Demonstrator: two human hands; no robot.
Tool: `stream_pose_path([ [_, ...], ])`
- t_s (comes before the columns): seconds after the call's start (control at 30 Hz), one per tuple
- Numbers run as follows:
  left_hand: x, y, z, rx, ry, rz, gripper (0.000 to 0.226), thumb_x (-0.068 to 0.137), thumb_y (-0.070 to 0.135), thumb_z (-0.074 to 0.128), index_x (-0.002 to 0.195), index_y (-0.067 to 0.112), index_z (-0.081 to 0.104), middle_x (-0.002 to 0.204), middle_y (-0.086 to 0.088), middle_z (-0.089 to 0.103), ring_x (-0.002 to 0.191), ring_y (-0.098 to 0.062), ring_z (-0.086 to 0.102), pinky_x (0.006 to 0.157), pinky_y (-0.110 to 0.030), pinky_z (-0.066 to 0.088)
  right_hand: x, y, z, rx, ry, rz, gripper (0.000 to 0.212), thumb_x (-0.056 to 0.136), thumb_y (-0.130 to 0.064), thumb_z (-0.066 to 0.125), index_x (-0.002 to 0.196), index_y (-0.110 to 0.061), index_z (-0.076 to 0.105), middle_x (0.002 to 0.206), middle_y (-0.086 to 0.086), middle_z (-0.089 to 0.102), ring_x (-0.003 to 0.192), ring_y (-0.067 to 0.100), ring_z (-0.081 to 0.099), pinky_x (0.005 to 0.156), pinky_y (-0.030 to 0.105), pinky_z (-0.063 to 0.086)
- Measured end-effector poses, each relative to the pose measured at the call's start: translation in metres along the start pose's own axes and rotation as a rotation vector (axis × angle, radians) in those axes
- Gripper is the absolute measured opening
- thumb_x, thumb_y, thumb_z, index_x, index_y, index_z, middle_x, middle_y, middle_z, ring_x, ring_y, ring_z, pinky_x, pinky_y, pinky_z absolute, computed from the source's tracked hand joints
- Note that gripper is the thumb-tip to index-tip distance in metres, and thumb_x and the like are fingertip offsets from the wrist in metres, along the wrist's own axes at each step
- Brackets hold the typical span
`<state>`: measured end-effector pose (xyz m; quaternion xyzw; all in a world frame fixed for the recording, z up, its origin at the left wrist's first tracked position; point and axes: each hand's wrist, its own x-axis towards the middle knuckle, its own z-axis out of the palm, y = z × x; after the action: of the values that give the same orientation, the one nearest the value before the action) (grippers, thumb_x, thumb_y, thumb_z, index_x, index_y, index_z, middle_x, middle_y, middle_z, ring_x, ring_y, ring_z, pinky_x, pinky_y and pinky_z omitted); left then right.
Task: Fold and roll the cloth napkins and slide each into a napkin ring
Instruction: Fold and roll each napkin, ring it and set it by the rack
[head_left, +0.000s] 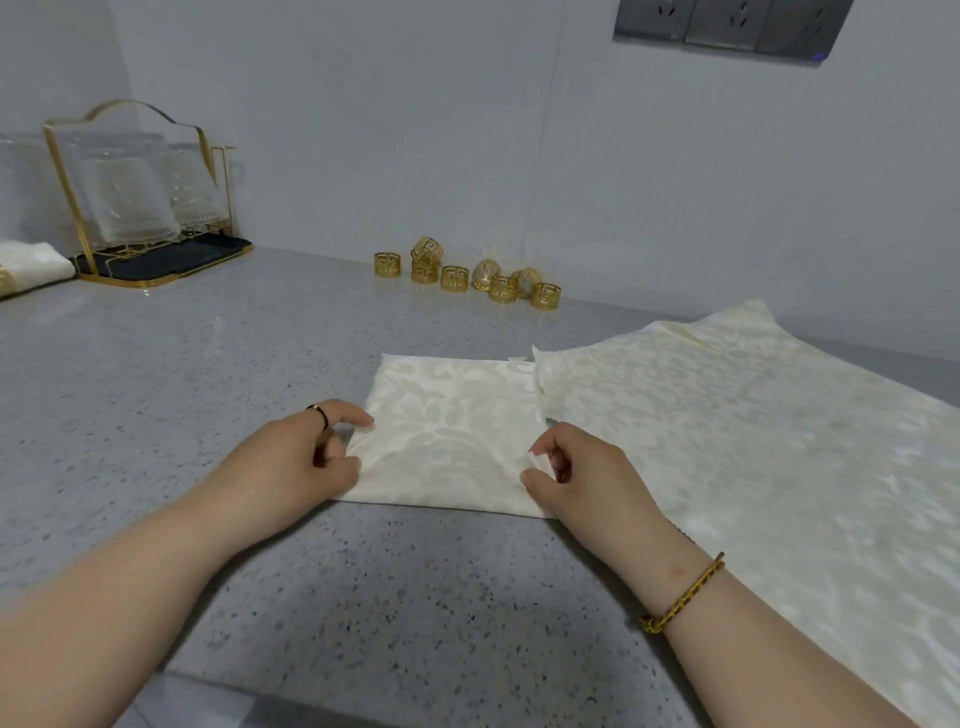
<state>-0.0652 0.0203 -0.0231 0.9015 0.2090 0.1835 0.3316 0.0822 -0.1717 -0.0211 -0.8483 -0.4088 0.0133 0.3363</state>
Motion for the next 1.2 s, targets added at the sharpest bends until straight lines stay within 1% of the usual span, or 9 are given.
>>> stream_pose_path([
  [0.23,0.002,0.000,-0.002,0.269,0.098,0.132,0.029,0.081,0.016,0.065,0.094,0.035,0.047,0.086,0.019,0.046,0.079,-0.006,0.045,0.067,-0.013,0.034,0.001,-0.005,0.001,-0.362,0.104,-0.094,0.031,0.087,-0.027,0.054,0.115,-0.018,0.044,0.106,-0.004,0.046,0.090,0.015,0.048,0.063,0.025,0.035],
  [0.3,0.003,-0.003,-0.003,0.351,0.105,0.309,0.022,0.080,0.012,0.064,0.086,0.032,0.056,0.094,0.020,0.051,0.089,-0.004,0.043,0.080,-0.025,0.041,0.003,-0.002,0.003,-0.446,0.169,-0.264,0.022,0.068,-0.015,0.064,0.089,-0.016,0.059,0.090,-0.001,0.056,0.079,0.017,0.052,0.054,0.020,0.034],
  [0.43,0.006,-0.012,-0.004,0.479,0.025,0.484,0.028,0.076,0.030,0.044,0.074,0.025,0.071,0.076,0.016,0.067,0.081,-0.004,0.046,0.058,-0.030,0.052,0.004,-0.001,0.000,-0.468,0.060,-0.466,0.020,0.051,-0.005,0.071,0.060,-0.022,0.064,0.060,-0.009,0.061,0.056,0.016,0.056,0.046,0.021,0.043],
  [0.57,0.002,-0.015,-0.009,0.518,-0.022,0.533,0.042,0.085,0.045,0.036,0.079,0.024,0.072,0.079,0.017,0.068,0.082,-0.002,0.047,0.062,-0.023,0.048,-0.003,0.000,-0.018,-0.402,-0.106,-0.307,0.026,0.087,-0.028,0.054,0.112,-0.027,0.062,0.114,-0.018,0.059,0.102,0.012,0.051,0.085,0.026,0.043],
  [0.7,-0.007,-0.024,-0.010,0.415,-0.055,0.511,0.057,0.085,0.066,0.028,0.096,0.026,0.067,0.095,0.025,0.057,0.088,0.003,0.048,0.073,-0.012,0.040,-0.011,0.000,-0.025,-0.362,-0.265,-0.229,0.048,0.085,-0.038,0.056,0.131,-0.031,0.044,0.127,-0.019,0.045,0.101,0.004,0.035,0.082,0.017,0.032],
  [0.8,-0.007,-0.019,-0.004,0.475,-0.042,0.482,0.045,0.074,0.054,0.044,0.095,0.023,0.069,0.091,0.016,0.067,0.083,0.001,0.051,0.069,-0.012,0.042,-0.010,0.000,-0.022,-0.361,-0.236,-0.229,0.046,0.086,-0.029,0.053,0.131,-0.030,0.043,0.132,-0.017,0.043,0.112,0.007,0.038,0.089,0.017,0.034],
  [0.93,-0.002,-0.011,0.000,0.584,0.027,0.462,0.041,0.070,0.044,0.042,0.088,0.020,0.070,0.084,0.011,0.070,0.066,-0.011,0.065,0.057,-0.025,0.050,-0.006,0.005,-0.017,-0.329,-0.153,-0.228,0.040,0.085,-0.020,0.051,0.125,-0.027,0.049,0.125,-0.013,0.050,0.110,0.010,0.041,0.088,0.019,0.036],
  [1.03,0.002,-0.010,-0.001,0.567,0.025,0.431,0.038,0.071,0.043,0.039,0.082,0.023,0.069,0.077,0.013,0.069,0.061,-0.014,0.063,0.054,-0.017,0.043,-0.002,0.006,-0.015,-0.240,-0.130,-0.187,0.030,0.084,-0.015,0.051,0.112,-0.023,0.058,0.110,-0.007,0.057,0.099,0.010,0.045,0.081,0.021,0.038],
  [1.2,0.005,-0.005,-0.011,0.282,-0.024,0.124,0.049,0.049,0.069,0.030,0.077,0.040,0.058,0.079,0.015,0.063,0.076,-0.002,0.056,0.065,-0.016,0.042,0.001,0.007,-0.020,0.119,-0.146,-0.034,0.017,0.082,-0.009,0.056,0.088,-0.023,0.064,0.074,-0.015,0.057,0.061,-0.006,0.049,0.060,0.006,0.038],
])
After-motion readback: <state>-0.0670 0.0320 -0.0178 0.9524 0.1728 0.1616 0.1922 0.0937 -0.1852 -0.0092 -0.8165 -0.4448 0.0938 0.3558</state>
